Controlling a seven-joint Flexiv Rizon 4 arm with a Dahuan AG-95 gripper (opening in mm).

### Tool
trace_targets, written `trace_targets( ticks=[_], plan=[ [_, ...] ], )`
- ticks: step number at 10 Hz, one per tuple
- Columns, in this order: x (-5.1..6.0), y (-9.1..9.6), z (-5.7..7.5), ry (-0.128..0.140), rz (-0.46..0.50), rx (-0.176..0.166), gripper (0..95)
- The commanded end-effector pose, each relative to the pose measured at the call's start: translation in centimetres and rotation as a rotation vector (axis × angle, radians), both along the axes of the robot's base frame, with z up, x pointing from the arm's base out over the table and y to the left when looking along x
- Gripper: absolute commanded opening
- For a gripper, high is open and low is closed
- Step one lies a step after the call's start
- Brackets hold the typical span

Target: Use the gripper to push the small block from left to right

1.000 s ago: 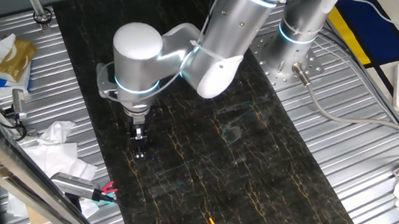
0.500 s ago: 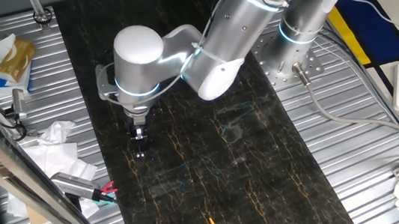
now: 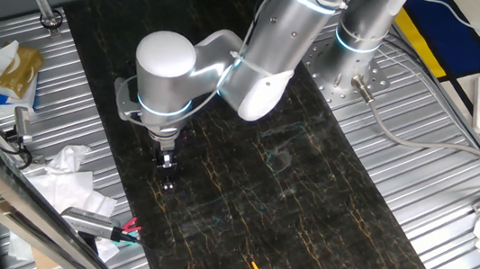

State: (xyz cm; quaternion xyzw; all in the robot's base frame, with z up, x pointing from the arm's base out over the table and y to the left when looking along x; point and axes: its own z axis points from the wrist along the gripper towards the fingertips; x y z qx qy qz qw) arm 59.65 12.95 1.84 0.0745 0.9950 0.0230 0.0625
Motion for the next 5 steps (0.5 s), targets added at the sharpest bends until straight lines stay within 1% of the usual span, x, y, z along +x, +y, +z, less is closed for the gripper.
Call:
trace_targets(
  ticks=[1, 4, 5],
  plan=[
    [-0.02, -0.03, 0.02, 0.009, -0.004, -0.002, 95.0],
    [-0.02, -0.03, 0.02, 0.02, 0.018, -0.013, 95.0],
    [-0.02, -0.03, 0.02, 0.015, 0.033, -0.023, 95.0]
  ],
)
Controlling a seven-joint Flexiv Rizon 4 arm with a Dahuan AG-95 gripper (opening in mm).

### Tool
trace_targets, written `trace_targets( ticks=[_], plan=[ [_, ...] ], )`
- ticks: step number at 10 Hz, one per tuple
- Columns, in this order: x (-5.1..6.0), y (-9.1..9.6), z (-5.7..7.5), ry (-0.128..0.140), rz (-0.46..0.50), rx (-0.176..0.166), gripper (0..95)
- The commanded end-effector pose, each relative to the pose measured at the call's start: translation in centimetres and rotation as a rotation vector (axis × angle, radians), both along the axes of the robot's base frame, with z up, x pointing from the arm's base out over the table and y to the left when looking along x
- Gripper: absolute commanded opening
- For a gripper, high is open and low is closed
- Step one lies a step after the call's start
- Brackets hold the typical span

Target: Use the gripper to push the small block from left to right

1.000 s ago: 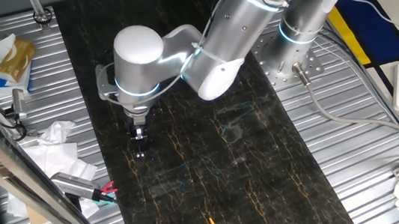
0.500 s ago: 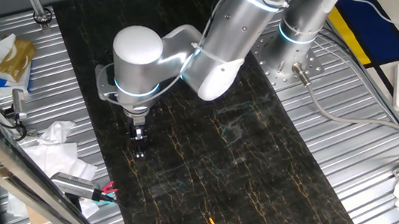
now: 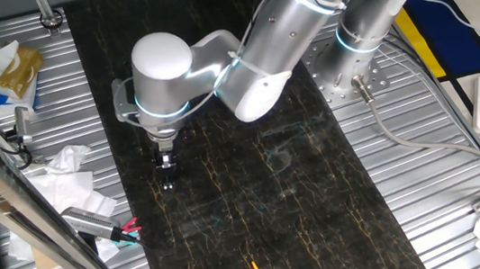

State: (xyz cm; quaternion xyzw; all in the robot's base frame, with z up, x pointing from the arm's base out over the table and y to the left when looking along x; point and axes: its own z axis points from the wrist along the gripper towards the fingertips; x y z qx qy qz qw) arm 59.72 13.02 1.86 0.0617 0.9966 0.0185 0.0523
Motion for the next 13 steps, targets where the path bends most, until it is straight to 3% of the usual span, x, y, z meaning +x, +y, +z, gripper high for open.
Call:
trace_targets(
  ticks=[1, 7, 11, 13],
  plan=[
    [-0.09, -0.1, 0.01, -0.006, 0.049, -0.052, 76.0],
    [-0.09, -0.1, 0.01, 0.021, 0.168, -0.042, 76.0],
    [-0.09, -0.1, 0.01, 0.02, 0.159, -0.004, 76.0],
    [-0.09, -0.1, 0.01, 0.018, 0.183, -0.003, 76.0]
  ],
)
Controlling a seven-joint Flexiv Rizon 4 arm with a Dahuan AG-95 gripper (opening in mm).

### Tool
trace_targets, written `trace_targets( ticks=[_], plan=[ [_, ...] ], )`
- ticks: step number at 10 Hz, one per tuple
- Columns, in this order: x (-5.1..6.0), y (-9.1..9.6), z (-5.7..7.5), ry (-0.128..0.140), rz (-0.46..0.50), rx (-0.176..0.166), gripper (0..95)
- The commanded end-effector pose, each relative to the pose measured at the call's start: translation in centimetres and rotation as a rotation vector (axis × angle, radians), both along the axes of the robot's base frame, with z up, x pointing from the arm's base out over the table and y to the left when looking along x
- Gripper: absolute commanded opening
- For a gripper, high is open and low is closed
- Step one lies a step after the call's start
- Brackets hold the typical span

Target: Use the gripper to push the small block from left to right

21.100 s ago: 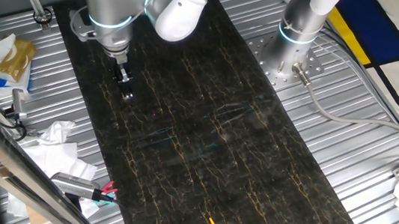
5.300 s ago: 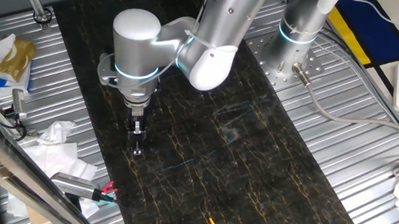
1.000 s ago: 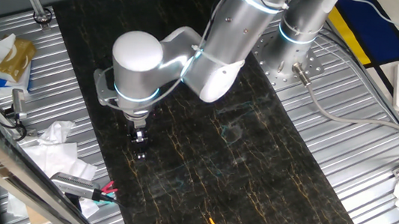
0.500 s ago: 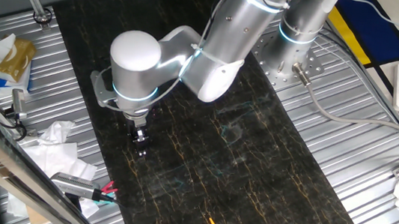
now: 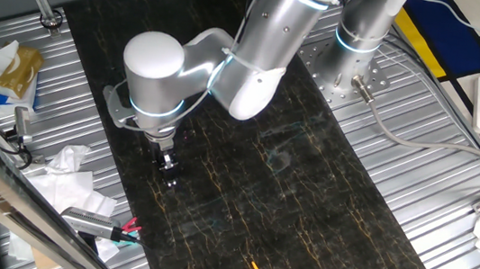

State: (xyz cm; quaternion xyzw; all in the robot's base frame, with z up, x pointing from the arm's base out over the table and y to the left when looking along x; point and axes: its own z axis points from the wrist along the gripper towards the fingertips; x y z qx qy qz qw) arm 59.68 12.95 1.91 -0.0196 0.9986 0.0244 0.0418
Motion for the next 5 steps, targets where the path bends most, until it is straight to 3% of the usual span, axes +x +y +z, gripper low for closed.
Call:
trace_targets(
  ticks=[1, 5],
  plan=[
    [-0.05, -0.04, -0.05, 0.0, 0.028, -0.007, 76.0],
    [-0.05, -0.04, -0.05, 0.002, 0.046, -0.006, 76.0]
  ],
)
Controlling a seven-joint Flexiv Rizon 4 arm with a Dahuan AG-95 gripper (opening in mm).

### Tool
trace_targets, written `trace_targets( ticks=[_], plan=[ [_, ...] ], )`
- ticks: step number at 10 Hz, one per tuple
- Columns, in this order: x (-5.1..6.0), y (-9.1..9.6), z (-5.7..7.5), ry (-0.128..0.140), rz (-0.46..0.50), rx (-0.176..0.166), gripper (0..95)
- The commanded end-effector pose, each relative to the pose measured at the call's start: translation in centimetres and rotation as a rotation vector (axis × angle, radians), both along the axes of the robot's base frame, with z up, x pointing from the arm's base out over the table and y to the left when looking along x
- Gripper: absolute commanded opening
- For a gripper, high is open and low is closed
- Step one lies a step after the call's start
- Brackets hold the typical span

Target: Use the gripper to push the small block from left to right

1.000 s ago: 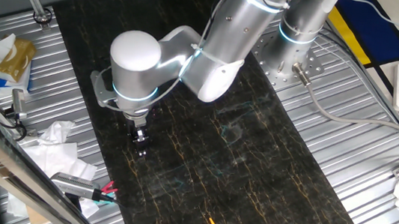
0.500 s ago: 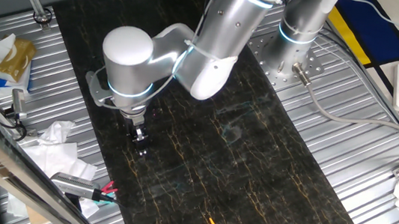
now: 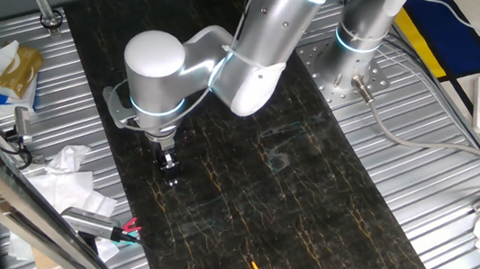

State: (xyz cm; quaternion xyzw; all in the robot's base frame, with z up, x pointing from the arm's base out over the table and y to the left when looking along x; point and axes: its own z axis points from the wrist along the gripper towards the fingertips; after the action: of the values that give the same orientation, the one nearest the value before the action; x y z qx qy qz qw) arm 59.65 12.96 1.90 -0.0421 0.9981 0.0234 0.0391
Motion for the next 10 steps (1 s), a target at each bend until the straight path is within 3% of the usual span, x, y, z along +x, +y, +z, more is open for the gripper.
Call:
trace_targets(
  ticks=[1, 10],
  plan=[
    [-0.02, -0.05, -0.04, -0.003, 0.005, -0.003, 76.0],
    [-0.02, -0.05, -0.04, 0.012, 0.007, -0.008, 76.0]
  ],
)
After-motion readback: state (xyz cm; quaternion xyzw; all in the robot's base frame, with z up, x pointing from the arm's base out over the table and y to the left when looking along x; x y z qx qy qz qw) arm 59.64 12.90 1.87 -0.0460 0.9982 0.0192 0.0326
